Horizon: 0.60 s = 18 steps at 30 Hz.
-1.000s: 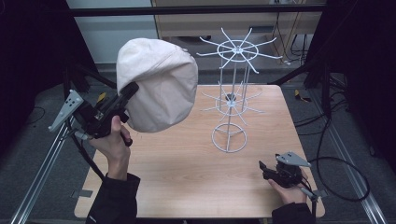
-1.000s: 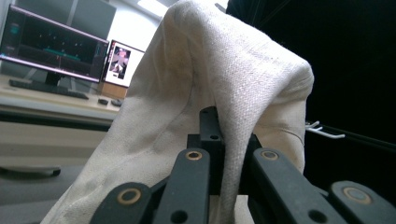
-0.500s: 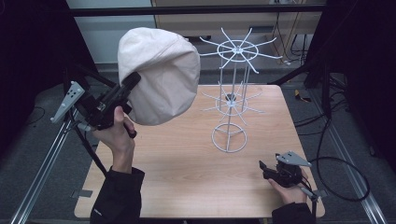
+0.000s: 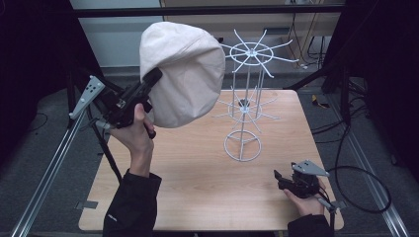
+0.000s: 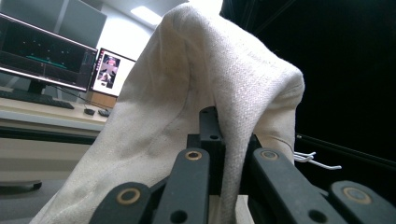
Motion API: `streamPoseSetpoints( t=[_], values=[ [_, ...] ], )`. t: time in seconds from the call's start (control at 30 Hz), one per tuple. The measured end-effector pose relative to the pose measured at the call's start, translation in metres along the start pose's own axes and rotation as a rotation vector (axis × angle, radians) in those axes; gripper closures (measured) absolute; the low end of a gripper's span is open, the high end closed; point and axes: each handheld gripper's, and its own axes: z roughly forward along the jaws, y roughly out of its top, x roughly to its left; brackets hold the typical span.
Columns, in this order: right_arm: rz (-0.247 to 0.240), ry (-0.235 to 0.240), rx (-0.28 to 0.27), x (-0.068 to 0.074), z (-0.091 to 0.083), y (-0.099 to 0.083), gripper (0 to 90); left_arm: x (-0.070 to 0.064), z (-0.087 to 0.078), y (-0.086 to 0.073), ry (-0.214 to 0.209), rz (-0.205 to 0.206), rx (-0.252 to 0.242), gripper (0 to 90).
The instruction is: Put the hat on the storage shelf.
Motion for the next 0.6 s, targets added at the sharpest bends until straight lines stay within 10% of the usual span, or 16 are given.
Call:
streamPoseSetpoints(
  t=[0.6],
  values=[
    [-0.006,0.002,0.003,0.0,0.0,0.0,30.3,0.002,0.017,-0.024,-0.01,-0.018,0.068,87.1]
  ],
)
